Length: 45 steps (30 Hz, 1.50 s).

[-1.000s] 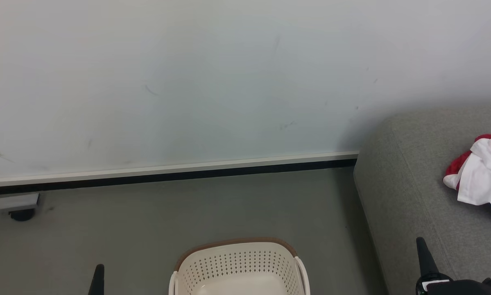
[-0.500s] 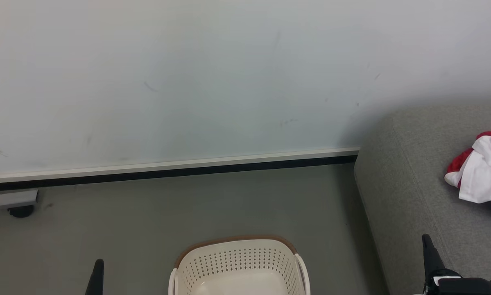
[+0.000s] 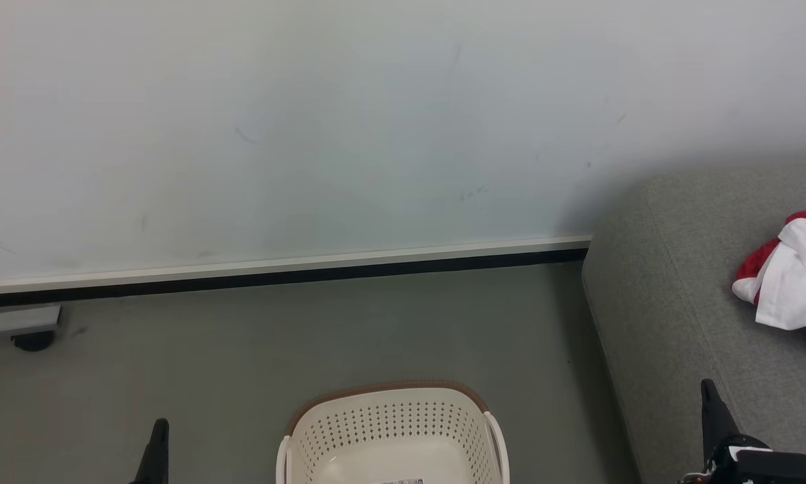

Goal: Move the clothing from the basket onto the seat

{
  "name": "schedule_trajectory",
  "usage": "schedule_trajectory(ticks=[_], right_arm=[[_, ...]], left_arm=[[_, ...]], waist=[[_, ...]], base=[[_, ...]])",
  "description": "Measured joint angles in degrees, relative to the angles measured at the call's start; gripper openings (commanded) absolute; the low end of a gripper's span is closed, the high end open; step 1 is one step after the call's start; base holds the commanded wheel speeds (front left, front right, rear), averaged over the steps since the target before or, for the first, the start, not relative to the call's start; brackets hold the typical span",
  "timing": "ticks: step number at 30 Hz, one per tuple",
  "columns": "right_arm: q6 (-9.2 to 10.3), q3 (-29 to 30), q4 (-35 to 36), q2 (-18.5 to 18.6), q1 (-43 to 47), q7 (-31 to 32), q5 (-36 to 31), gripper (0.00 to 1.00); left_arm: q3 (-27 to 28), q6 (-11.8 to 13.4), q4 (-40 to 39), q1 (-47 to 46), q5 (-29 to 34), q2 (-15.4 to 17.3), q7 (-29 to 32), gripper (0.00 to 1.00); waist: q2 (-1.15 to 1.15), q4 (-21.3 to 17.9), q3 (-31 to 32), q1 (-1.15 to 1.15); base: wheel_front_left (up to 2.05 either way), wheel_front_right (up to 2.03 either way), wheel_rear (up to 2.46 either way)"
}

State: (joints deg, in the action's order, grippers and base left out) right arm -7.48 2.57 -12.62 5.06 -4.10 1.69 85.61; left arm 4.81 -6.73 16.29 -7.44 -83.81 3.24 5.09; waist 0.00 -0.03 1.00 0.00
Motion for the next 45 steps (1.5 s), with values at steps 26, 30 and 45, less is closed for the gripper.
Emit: schedule_trajectory(ticks=[26, 30, 45], right_arm=[[0.0, 2.3, -0.9, -0.1, -1.3, 1.7, 9.0, 0.0], [0.0, 2.4, -0.9, -0.2, -1.3, 1.8, 9.0, 0.0], [0.0, 2.7, -0.9, -0.4, -1.3, 1.9, 9.0, 0.0]], left_arm=[[0.8, -0.7, 0.8, -2.0, -8.1, -0.4, 2.4, 0.0], [0.8, -0.7, 0.8, -2.0, -8.1, -0.4, 2.4, 0.0], [0.8, -0.7, 0.8, -2.0, -8.1, -0.4, 2.4, 0.0]], waist=[[0.0, 0.0, -1.2, 0.0], [0.0, 0.0, -1.2, 0.0], [0.0, 0.0, -1.2, -0.01]], base=[[0.0, 0.0, 0.0], [0.0, 0.0, 0.0], [0.0, 0.0, 0.0]])
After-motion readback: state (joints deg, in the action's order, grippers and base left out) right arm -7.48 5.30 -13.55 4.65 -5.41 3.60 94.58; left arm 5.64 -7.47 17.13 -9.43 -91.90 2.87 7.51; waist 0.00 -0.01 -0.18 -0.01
